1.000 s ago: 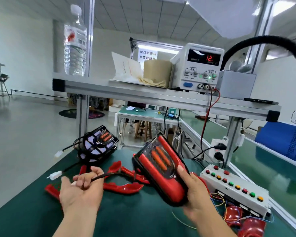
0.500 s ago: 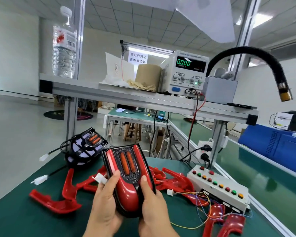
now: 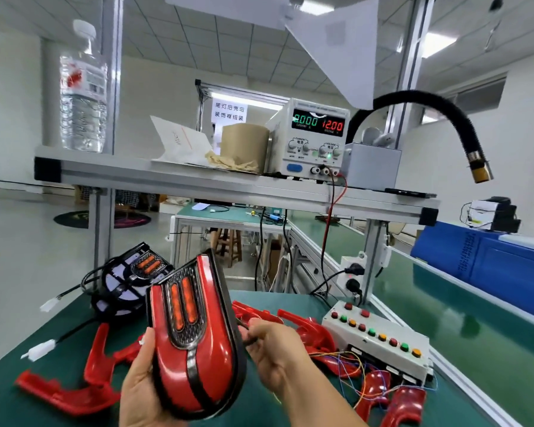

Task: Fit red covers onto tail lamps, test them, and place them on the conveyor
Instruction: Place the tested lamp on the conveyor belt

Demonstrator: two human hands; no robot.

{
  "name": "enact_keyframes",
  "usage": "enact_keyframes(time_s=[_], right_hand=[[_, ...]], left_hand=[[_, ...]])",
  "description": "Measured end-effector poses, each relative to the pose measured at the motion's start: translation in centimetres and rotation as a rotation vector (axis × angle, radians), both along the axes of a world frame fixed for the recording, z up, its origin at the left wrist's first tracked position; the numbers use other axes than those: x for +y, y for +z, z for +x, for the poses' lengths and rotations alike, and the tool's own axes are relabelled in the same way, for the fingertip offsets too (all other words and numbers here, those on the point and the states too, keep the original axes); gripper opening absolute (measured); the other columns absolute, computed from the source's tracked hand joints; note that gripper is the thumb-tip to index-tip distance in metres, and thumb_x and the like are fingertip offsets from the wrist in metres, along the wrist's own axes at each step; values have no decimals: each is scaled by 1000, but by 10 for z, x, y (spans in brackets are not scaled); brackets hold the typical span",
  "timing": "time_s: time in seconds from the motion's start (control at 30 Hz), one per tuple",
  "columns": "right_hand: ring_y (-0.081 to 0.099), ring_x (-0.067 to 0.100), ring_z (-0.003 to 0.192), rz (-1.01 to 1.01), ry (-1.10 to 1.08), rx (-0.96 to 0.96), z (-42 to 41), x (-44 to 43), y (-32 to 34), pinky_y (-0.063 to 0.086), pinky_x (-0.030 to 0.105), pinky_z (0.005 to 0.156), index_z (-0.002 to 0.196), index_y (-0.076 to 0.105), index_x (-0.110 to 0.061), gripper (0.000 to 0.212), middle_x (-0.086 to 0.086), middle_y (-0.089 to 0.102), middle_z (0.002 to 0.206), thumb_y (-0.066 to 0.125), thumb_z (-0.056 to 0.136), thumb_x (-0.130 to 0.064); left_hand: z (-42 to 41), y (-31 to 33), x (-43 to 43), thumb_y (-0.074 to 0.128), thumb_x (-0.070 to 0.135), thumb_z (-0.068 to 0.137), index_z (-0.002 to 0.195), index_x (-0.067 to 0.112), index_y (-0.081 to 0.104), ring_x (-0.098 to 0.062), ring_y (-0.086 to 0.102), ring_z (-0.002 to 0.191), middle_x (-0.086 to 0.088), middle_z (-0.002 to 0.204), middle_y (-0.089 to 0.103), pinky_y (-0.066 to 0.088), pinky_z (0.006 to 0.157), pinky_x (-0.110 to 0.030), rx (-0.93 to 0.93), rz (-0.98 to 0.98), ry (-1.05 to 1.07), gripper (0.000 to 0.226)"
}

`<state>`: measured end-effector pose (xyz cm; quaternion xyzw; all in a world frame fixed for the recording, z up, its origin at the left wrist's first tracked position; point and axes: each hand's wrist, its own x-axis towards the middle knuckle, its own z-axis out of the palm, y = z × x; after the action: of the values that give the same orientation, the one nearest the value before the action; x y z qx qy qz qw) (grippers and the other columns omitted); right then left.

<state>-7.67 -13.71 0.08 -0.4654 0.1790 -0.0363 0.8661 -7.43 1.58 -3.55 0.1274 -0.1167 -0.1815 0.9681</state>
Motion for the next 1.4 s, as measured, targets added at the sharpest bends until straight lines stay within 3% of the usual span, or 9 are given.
enact_keyframes(time_s=[0.2, 0.43, 0.6, 0.73, 0.87, 0.97, 1.17, 1.3, 1.4], right_hand=[[57, 26, 73, -115, 201, -2, -25, 5, -6, 52, 32, 73, 89, 69, 9, 20, 22, 64, 91, 54, 76, 4], [69, 37, 100, 38, 92, -104, -61, -15, 10, 52, 53, 92, 104, 76, -6, 63, 20, 71, 108, 47, 83, -58], [68, 37, 99, -118, -160, -179, -114, -65, 19, 45, 55, 102, 87, 78, -3, 18, 18, 74, 97, 62, 89, -12], [64, 48, 104, 60, -265, -259, -170, -106, 34, 40, 58, 103, 111, 66, 9, 38, 30, 67, 109, 59, 77, -7], [71, 44, 72, 60, -304, -288, -223, -145, 64, 57, 52, 62, 95, 73, 9, 41, 30, 70, 95, 70, 56, -2], [70, 34, 58, -31, -602, -192, -247, -187, 65, 50, 45, 64, 96, 68, 5, 28, 24, 72, 77, 59, 90, -21], [61, 35, 70, -14, -831, -142, -248, -251, 68, 53, 33, 38, 100, 59, 0, 20, 21, 66, 81, 52, 98, -19], [62, 35, 71, -34, -832, -101, -235, -284, 64, 53, 40, 54, 100, 59, 1, 24, 23, 66, 85, 50, 100, -21], [64, 34, 67, -92, -868, -60, -223, -311, 52, 50, 41, 59, 95, 61, 5, 31, 21, 69, 79, 48, 101, -22]], left_hand=[[3, -5, -20, 51, 50, 87, 122, 6, 68, -40, 70, 98, -23, 127, 64, 59, 67, -59, 94, 68, 35, 59], [-14, 23, -49, 54, 41, 81, 122, 14, 68, -30, 71, 102, -11, 117, 71, 58, 80, -49, 12, 293, 182, 51], [-27, 47, -96, 59, 33, 87, 124, 21, 63, -32, 72, 97, -13, 111, 73, 57, 82, -54, -162, 504, 170, 39], [-43, 73, -169, 63, 34, 88, 110, 44, 41, -29, 69, 87, -11, 105, 65, 59, 69, -41, -233, 669, 133, 33], [-67, 91, -259, 58, 22, 96, 127, 31, 32, -28, 65, 70, -15, 98, 63, 55, 57, -36, -265, 787, -126, 41], [-87, 96, -311, 52, 10, 92, 140, 4, 38, -18, 56, 42, -13, 75, 59, 45, 40, -22, -306, 790, -381, 50], [-108, 109, -386, 44, 7, 94, 45, 4, 70, -20, 61, 38, -12, 51, 65, 51, 45, -24, -303, 804, -677, 56], [-94, 100, -407, 47, 8, 97, 62, -5, 74, -28, 66, 57, -19, 65, 70, 52, 63, -36, -258, 832, -695, 47], [-91, 103, -419, 48, 4, 99, 126, -4, 57, -28, 62, 77, -24, 102, 72, 52, 73, -38, -213, 878, -594, 30]])
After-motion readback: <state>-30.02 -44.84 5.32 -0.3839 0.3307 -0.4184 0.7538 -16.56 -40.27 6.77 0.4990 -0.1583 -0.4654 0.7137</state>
